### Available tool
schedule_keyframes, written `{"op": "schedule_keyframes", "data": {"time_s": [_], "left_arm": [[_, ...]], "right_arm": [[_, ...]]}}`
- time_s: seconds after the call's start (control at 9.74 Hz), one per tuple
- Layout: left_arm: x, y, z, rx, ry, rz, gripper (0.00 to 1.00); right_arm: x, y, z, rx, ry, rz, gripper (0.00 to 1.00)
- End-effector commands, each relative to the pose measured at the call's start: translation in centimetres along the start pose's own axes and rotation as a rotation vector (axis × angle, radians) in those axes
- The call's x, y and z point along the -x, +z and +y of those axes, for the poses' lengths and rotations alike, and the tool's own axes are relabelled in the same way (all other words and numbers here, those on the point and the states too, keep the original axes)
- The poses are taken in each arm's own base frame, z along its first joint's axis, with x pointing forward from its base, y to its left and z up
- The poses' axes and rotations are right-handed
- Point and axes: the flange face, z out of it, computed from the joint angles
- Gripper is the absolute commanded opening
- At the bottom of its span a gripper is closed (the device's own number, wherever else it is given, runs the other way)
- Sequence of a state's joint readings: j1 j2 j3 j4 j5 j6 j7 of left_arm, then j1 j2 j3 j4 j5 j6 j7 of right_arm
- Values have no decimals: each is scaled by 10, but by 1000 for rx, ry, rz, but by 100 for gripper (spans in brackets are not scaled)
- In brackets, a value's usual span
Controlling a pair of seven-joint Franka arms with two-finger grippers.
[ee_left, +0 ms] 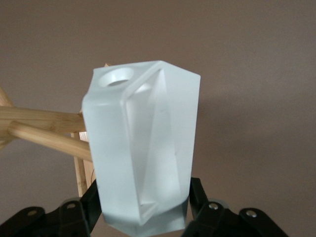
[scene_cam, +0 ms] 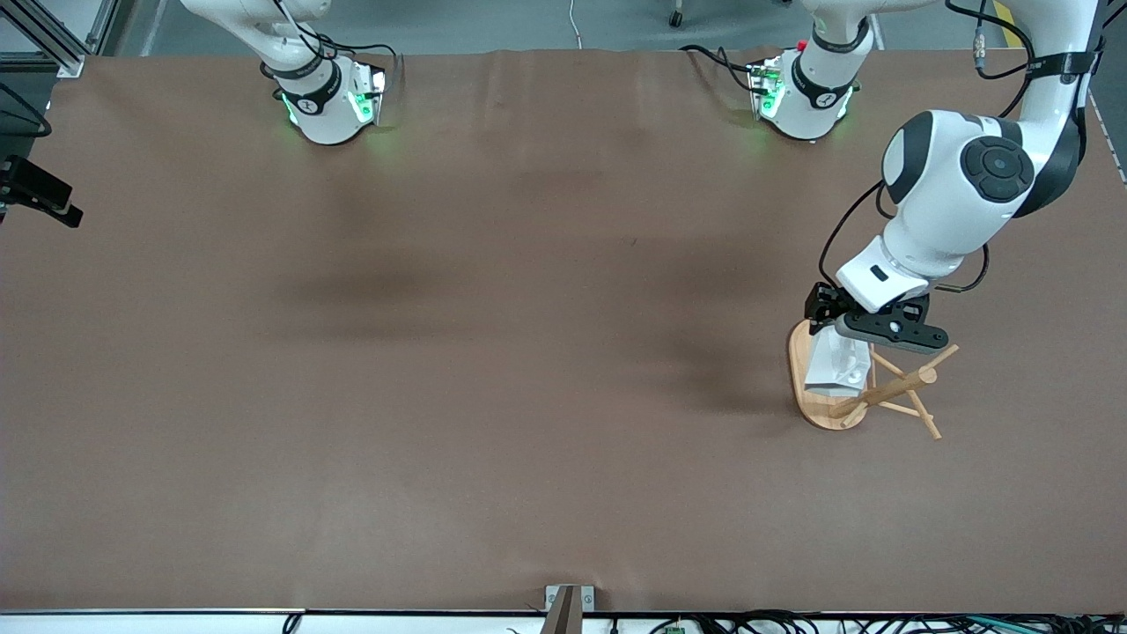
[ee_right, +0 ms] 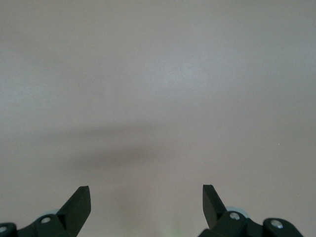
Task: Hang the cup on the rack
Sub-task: 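Slide the cup handle onto a rack peg with the left gripper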
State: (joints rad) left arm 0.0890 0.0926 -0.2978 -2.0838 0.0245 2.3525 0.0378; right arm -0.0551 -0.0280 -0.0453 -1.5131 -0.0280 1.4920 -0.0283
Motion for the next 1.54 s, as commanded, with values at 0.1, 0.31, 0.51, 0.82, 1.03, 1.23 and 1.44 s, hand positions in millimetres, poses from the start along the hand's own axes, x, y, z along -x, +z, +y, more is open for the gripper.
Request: {"op": "schedule_keyframes", "data": {"time_s": [0.1,0.31,0.51,0.82,1.03,1.23,1.44], "left_arm": [[10,3,-2,-19,20,-8,31],[10,6,-7,-19,28,-12,31],[10,11,-15,-19,15,-11,31],[9,23,-21,-14,13,-10,31],[9,27,-23,-13,13,-5,33],[9,29,-27,-13,10,-6,34],[9,30,-34,-15,21,-8,71]], "right_arm": [[6,-1,-1,11,16,5,100],[6,-1,-1,11,15,5,100],[6,-1,0,11,18,4,100],[6,0,-1,11,15,4,100],[6,0,-1,11,15,5,100],[6,-1,-1,11,15,7,100],[6,-1,-1,11,15,7,100]]}}
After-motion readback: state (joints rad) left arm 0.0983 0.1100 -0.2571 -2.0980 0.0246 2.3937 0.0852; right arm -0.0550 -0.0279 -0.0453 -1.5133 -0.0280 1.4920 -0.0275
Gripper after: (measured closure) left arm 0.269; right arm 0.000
